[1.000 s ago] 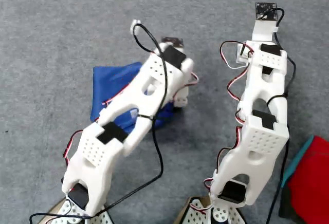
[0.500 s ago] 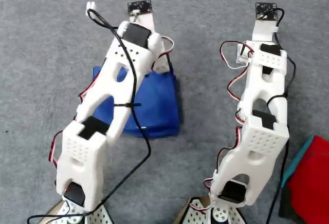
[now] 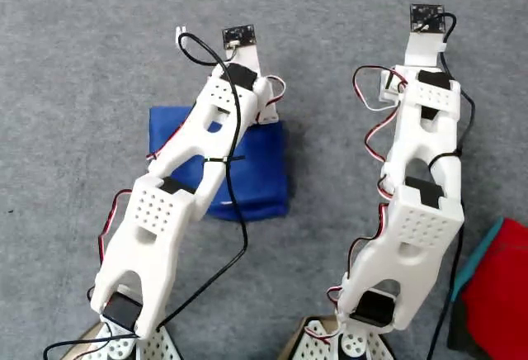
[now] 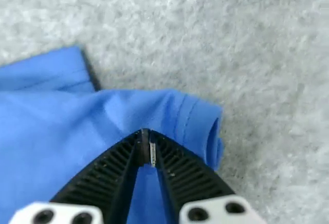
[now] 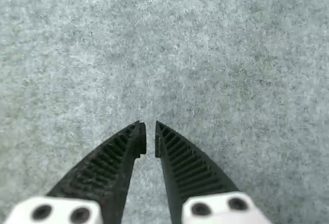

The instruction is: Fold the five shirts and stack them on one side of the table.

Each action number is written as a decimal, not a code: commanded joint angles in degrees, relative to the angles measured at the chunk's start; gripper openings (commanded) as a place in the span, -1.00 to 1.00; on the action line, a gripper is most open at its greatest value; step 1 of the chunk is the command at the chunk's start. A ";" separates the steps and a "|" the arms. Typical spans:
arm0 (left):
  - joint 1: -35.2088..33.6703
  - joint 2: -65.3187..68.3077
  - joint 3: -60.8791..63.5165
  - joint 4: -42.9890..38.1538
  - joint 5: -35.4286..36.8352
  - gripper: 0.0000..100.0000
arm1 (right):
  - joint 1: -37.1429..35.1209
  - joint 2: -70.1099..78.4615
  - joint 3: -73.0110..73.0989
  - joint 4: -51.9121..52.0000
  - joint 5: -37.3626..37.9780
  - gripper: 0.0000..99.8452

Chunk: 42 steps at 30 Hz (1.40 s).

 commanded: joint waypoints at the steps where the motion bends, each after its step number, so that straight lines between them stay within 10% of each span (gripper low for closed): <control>1: 1.05 -0.75 -6.59 -0.79 -0.09 -0.96 | 0.48 -1.01 -1.45 -0.79 -0.62 -0.88; 19: 3.87 10.07 -19.78 2.46 -0.09 -0.96 | 0.48 -1.01 -1.45 -0.70 -0.62 -0.88; 24: 2.73 9.98 -36.40 14.07 -0.35 -0.96 | 0.40 -1.01 -1.36 -0.62 -0.62 -0.88; 28: -3.08 10.07 -51.34 28.48 -1.14 -0.96 | 0.22 -1.10 -1.19 -0.18 -0.62 -0.88; 42: -28.75 9.54 -35.16 29.10 -17.49 -0.96 | -6.55 -9.36 -18.42 37.10 15.82 -0.88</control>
